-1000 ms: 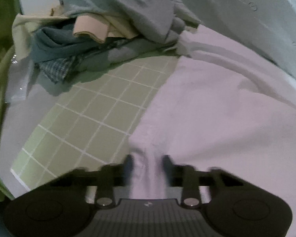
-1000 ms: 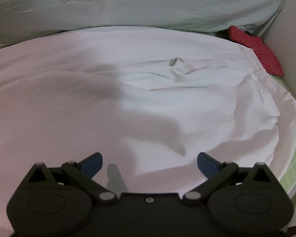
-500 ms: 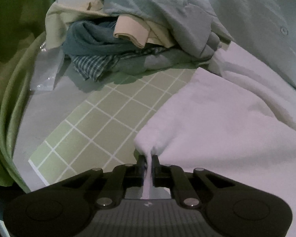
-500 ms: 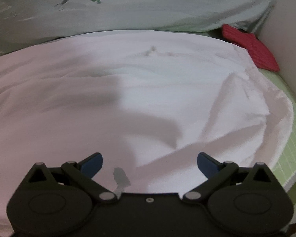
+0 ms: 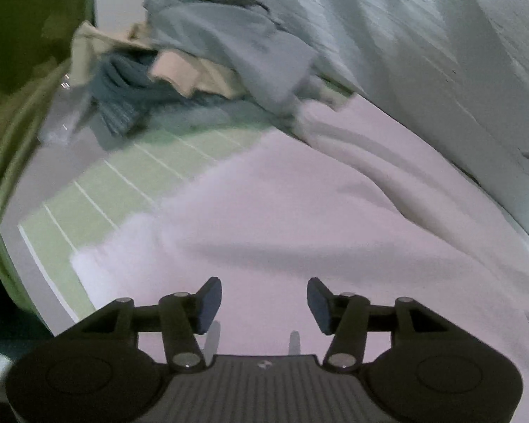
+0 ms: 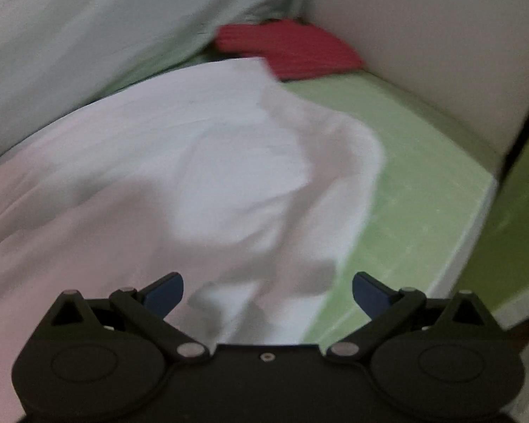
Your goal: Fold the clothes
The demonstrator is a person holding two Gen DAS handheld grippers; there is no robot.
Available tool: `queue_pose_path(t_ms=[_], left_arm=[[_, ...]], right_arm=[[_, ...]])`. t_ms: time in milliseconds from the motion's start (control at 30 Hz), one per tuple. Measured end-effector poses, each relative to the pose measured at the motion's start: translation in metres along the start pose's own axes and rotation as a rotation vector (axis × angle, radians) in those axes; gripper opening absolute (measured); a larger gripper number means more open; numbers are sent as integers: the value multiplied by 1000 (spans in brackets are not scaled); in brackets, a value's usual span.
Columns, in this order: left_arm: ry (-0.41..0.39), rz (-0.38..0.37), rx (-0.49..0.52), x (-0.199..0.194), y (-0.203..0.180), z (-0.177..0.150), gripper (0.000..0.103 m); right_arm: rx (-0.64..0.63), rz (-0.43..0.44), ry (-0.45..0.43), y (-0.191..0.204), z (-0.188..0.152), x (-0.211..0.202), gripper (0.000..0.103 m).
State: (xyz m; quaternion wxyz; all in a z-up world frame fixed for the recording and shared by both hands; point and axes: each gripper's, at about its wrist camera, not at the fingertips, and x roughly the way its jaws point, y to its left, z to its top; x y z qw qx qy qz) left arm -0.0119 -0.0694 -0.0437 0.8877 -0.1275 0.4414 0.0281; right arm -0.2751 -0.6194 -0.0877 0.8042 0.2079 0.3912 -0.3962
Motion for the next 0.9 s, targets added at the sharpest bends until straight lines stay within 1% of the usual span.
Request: queue_pose_path(t_ms=[133, 167, 200, 267, 300, 367, 433, 567, 633, 700, 800, 867, 900], left_arm=[[47, -32, -23, -8, -28, -34, 56], [56, -34, -29, -10, -33, -42, 56], [65, -36, -35, -12, -38, -50, 56], [80, -31, -45, -15, -48, -65, 57], [85, -20, -49, -17, -52, -73, 59], [78, -6, -58, -22, -58, -85, 64], [67, 10, -82, -27, -60, -95, 66], [52, 30, -125, -34, -60, -111, 66], [54, 32, -143, -36, -61, -118, 66], [58, 34, -163, -37, -60, -122, 66], [39, 72, -205, -38, -53, -120, 66], [19, 85, -233, -39, -44, -114, 66], [8, 93, -239, -39, -40, -110, 66]], right_arm=[[63, -9, 24, -39, 18, 19, 103], [76, -2, 32, -47, 22, 23, 102], [82, 27, 46, -52, 25, 28, 100], [85, 70, 77, -58, 31, 36, 92], [71, 76, 92, -57, 34, 40, 89], [32, 91, 120, -52, 37, 44, 76], [-8, 108, 145, -46, 40, 48, 76], [-44, 152, 169, -46, 48, 47, 66], [-54, 183, 178, -48, 50, 42, 66], [-43, 207, 200, -49, 52, 41, 68], [-26, 232, 237, -52, 54, 43, 78], [-36, 239, 256, -50, 52, 46, 89], [-54, 236, 260, -47, 49, 46, 90]])
